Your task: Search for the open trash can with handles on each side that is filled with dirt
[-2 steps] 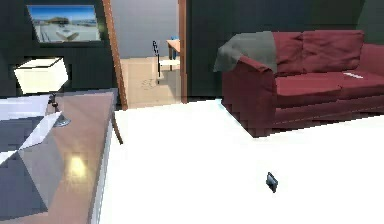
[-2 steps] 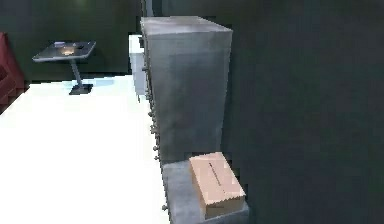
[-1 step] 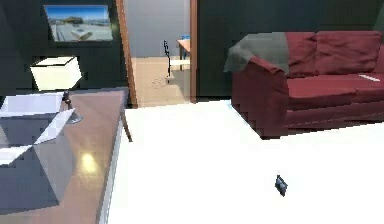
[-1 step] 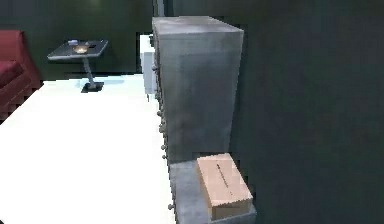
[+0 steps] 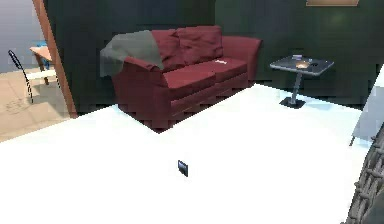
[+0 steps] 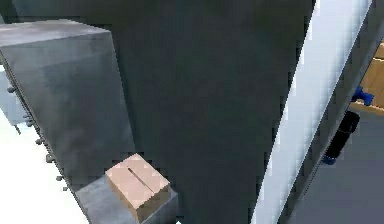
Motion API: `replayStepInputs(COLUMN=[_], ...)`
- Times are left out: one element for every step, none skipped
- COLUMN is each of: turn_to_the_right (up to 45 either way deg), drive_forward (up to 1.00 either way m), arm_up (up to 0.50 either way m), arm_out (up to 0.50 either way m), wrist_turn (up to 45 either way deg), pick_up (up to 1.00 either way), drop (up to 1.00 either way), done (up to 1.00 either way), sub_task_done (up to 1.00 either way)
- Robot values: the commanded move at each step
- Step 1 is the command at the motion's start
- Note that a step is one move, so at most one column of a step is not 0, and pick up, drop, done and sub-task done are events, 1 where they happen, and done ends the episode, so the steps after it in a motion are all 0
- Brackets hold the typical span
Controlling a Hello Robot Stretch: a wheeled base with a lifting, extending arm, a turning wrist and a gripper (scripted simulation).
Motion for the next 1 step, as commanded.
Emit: replayStepInputs(turn_to_the_right=[0.0], drive_forward=[0.4], arm_up=[0.0], arm_out=[0.0], wrist_turn=[0.0], pick_up=[0.0], drop=[0.0], done=[0.0], sub_task_done=[0.0])
